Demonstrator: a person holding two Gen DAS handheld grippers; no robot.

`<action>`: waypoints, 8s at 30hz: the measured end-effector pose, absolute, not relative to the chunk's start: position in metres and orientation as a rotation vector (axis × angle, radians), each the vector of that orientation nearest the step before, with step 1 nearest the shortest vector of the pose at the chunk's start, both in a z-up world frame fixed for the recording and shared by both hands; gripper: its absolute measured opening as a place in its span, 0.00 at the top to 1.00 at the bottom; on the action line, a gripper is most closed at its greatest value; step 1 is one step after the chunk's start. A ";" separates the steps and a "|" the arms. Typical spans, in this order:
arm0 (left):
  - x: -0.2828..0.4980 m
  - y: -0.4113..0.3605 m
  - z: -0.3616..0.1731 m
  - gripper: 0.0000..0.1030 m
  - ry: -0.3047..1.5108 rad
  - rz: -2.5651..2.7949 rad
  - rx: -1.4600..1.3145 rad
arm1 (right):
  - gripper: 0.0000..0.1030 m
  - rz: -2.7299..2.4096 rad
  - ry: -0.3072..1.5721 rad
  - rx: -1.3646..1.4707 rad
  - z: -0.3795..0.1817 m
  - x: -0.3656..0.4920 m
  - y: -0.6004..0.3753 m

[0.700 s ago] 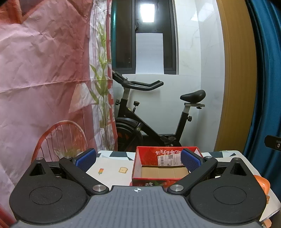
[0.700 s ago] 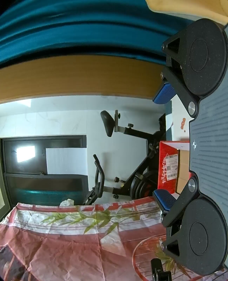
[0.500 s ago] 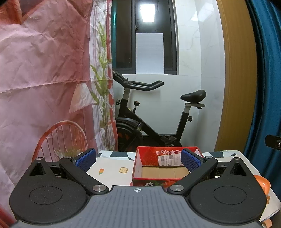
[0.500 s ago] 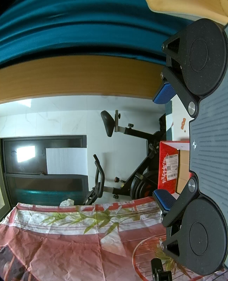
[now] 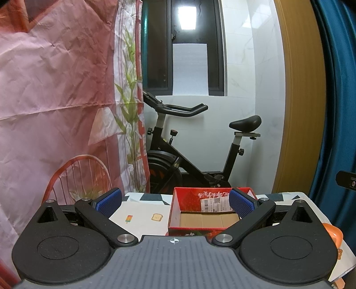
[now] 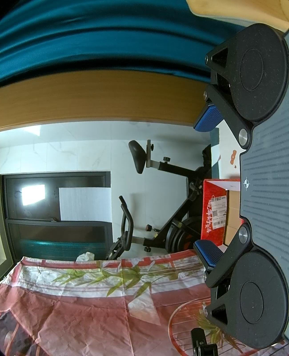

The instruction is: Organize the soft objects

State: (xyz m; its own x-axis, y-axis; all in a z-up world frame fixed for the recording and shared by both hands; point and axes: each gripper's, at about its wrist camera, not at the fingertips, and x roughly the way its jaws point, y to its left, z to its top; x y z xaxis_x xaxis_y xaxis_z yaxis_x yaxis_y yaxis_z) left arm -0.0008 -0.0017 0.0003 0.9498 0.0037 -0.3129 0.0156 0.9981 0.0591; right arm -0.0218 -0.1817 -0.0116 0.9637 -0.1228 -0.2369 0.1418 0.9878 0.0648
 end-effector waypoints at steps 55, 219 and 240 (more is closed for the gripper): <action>0.010 -0.002 -0.011 0.00 0.371 0.003 0.052 | 0.00 -0.129 0.249 0.082 -0.023 -0.016 -0.180; 0.215 0.001 -0.131 0.38 0.537 -0.319 -0.030 | 0.20 0.200 0.421 0.049 -0.145 0.241 -0.200; 0.303 -0.004 -0.192 0.38 0.799 -0.286 0.048 | 0.43 0.180 0.691 0.152 -0.221 0.325 -0.214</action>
State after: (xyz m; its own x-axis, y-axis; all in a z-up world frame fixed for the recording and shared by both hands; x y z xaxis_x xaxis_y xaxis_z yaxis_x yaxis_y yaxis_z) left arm 0.3031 -0.0039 -0.1921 0.6611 -0.2345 -0.7127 0.2703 0.9605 -0.0653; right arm 0.3254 -0.2139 -0.2212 0.7559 0.2148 -0.6184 -0.1144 0.9734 0.1983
